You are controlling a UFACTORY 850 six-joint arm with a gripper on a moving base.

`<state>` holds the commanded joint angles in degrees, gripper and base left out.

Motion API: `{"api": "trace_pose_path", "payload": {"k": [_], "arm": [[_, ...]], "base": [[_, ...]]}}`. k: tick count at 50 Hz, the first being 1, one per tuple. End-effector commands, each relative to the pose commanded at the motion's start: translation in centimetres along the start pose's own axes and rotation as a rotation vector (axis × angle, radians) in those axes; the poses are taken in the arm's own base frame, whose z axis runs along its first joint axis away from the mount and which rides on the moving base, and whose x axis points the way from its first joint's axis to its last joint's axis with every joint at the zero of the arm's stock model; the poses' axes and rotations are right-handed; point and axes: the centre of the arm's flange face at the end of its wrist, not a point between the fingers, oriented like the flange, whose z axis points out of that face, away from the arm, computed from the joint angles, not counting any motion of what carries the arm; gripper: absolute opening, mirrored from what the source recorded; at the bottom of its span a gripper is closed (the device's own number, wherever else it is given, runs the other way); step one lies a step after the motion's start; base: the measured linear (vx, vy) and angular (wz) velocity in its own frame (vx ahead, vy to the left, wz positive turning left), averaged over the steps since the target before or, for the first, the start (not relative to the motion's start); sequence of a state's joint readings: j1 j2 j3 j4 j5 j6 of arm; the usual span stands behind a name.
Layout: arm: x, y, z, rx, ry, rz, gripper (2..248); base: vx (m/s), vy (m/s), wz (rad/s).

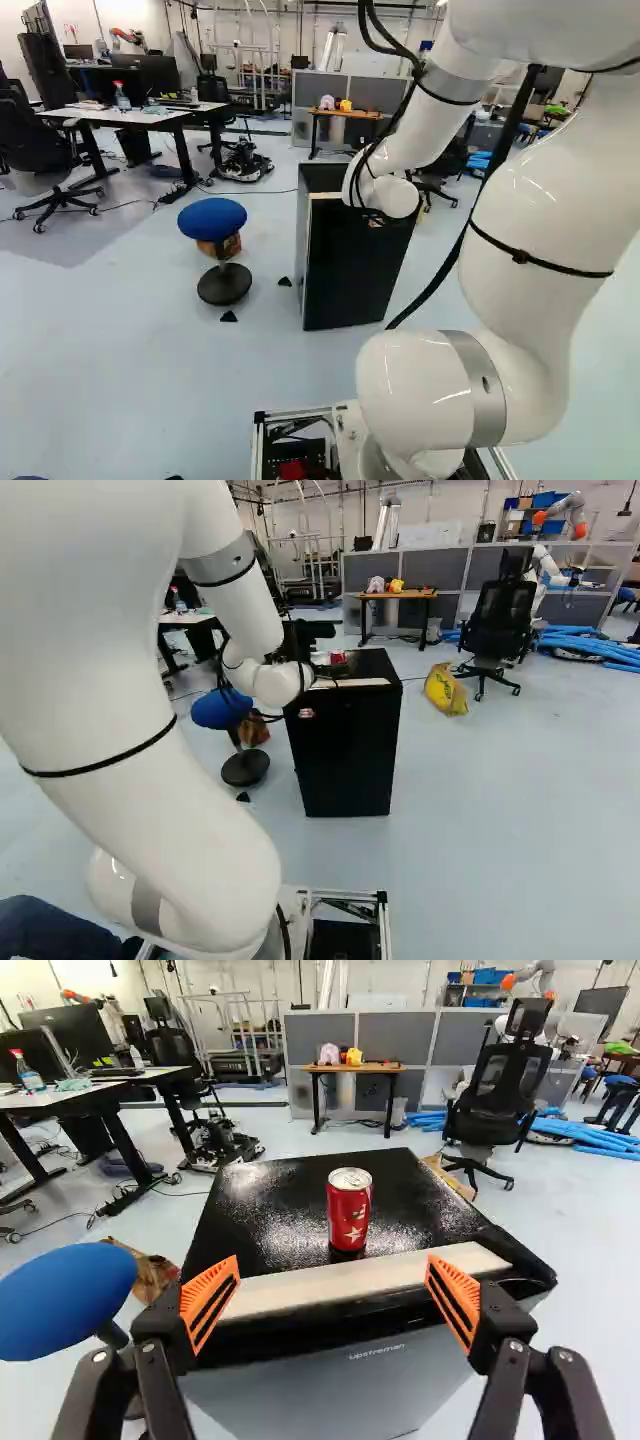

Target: Grab a drink from the fridge

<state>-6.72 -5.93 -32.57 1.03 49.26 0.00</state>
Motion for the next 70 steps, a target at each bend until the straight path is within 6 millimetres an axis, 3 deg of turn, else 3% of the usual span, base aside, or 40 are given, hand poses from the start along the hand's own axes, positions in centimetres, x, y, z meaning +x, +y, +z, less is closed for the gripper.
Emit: {"api": "trace_pose_path", "payload": {"k": [29, 70], "arm": [[-1.9, -0.2, 3.1, 0.007, 0.002, -0.005, 247], [-0.9, 1.1, 7.3, -0.019, 0.053, 0.001, 247]], "base": [[0.000, 0.000, 0.000], [0.000, 0.000, 0.000]]}}
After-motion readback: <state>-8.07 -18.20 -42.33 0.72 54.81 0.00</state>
